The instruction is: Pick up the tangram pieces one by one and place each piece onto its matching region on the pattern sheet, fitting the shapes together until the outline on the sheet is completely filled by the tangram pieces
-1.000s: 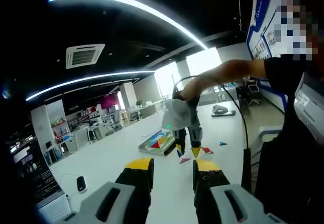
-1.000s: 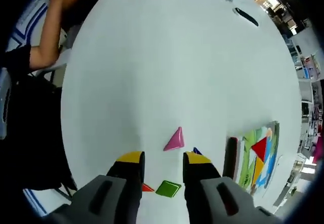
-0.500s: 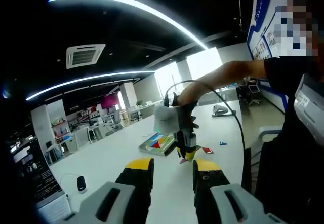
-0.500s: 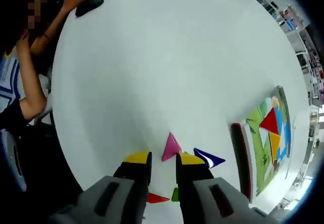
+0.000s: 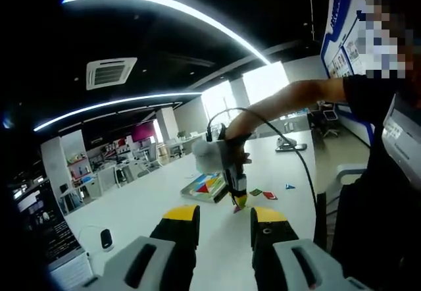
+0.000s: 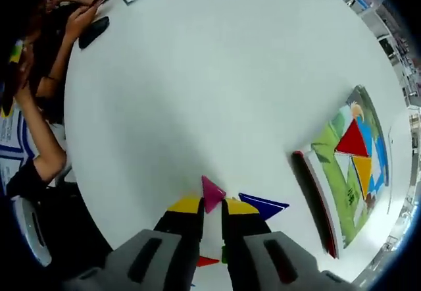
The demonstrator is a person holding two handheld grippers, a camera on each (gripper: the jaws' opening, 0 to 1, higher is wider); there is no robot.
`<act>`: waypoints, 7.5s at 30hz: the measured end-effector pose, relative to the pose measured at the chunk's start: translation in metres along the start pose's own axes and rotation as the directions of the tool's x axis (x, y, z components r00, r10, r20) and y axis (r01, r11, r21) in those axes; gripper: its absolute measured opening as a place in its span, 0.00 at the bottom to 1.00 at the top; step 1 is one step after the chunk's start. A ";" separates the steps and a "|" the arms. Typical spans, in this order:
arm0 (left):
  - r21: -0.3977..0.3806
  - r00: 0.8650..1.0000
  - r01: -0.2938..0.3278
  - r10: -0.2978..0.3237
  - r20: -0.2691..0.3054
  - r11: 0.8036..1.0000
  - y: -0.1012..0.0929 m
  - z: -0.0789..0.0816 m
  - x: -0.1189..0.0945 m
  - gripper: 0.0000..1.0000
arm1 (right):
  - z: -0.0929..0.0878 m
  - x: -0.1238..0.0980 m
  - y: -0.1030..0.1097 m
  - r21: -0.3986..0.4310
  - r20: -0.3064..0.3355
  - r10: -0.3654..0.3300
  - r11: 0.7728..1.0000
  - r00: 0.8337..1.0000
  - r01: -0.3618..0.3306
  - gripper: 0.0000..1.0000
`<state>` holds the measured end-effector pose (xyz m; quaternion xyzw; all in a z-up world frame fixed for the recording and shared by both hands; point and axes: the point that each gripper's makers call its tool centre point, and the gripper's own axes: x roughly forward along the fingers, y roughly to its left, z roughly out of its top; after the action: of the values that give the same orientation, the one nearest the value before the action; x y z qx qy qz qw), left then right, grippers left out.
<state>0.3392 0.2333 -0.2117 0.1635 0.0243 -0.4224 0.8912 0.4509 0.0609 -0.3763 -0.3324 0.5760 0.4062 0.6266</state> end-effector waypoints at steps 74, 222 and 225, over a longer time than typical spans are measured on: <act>-0.021 1.000 0.014 -0.014 0.027 1.000 0.002 0.005 0.005 0.33 | 0.023 -0.081 -0.125 -0.711 0.050 -0.366 0.640 0.929 0.290 0.15; -0.010 1.000 0.020 -0.019 0.015 1.000 -0.002 0.001 0.006 0.32 | -0.079 -0.033 0.005 -0.745 -0.108 -0.049 0.665 0.993 -0.048 0.37; -0.008 1.000 0.022 -0.022 0.016 1.000 -0.002 0.001 0.006 0.32 | -0.082 -0.026 0.014 -0.763 -0.127 -0.046 0.642 0.991 -0.068 0.36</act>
<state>0.3414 0.2276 -0.2120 0.1561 0.0207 -0.4333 0.8874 0.4016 -0.0083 -0.3594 -0.5891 0.3929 0.5922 0.3846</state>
